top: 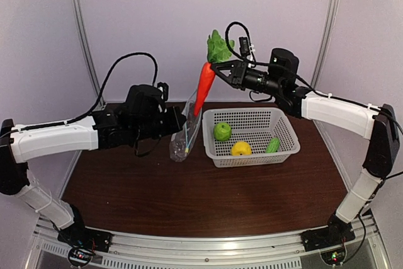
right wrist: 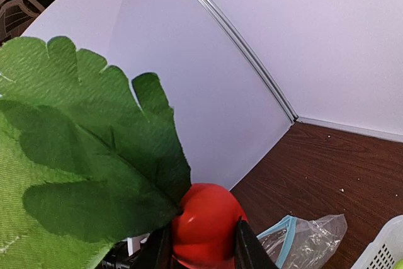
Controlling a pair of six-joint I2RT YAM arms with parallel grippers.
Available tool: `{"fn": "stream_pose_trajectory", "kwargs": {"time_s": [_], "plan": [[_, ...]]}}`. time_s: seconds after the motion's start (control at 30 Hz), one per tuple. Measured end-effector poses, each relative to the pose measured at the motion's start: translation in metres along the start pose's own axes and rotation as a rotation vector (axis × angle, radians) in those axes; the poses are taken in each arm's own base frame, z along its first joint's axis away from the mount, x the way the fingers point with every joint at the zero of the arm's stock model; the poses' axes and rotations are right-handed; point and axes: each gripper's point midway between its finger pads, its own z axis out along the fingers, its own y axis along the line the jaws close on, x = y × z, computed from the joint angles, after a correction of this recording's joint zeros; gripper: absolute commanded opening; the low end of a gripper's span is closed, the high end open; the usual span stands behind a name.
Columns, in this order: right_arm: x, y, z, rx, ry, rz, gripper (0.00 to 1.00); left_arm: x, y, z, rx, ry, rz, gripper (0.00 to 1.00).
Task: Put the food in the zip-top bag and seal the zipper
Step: Place the fake vegetable in the zipper food storage bag.
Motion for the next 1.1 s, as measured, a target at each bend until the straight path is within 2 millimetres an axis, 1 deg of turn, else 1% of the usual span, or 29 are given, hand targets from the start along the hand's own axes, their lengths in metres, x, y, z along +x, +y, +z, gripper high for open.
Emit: {"fn": "stream_pose_trajectory", "kwargs": {"time_s": [0.17,0.3,0.37,0.4,0.47,0.6,0.67,0.77,0.93,1.0,1.1], "plan": [[0.015,-0.005,0.005,0.039,0.017,-0.002,0.0,-0.004,-0.002,0.001,0.012,-0.024,-0.011,0.0],[0.04,-0.008,0.009,0.064,0.048,0.032,0.0,-0.008,-0.003,0.001,0.024,-0.051,-0.027,0.0],[0.056,-0.019,0.011,0.097,0.07,0.082,0.0,-0.009,-0.002,0.002,0.026,-0.068,-0.043,0.0],[0.06,-0.019,0.012,0.099,0.075,0.089,0.0,-0.009,-0.001,0.003,0.027,-0.079,-0.052,0.0],[0.069,-0.027,0.012,0.132,0.09,0.125,0.0,-0.008,0.004,0.005,0.029,-0.102,-0.074,0.0],[0.081,-0.039,0.011,0.2,0.114,0.17,0.0,0.003,0.018,0.007,0.022,-0.123,-0.103,0.0],[0.088,-0.047,0.009,0.245,0.13,0.185,0.0,0.006,0.022,0.009,0.023,-0.131,-0.113,0.0],[0.103,-0.056,0.007,0.306,0.168,0.206,0.0,0.002,0.017,0.008,0.051,-0.158,-0.126,0.0],[0.138,-0.07,0.007,0.381,0.25,0.251,0.0,-0.006,0.003,0.005,0.113,-0.202,-0.134,0.0],[0.15,-0.078,0.006,0.41,0.277,0.28,0.0,-0.005,-0.002,0.006,0.13,-0.208,-0.125,0.0],[0.163,-0.089,0.006,0.443,0.297,0.327,0.0,0.0,-0.009,0.009,0.151,-0.205,-0.099,0.0]]}}
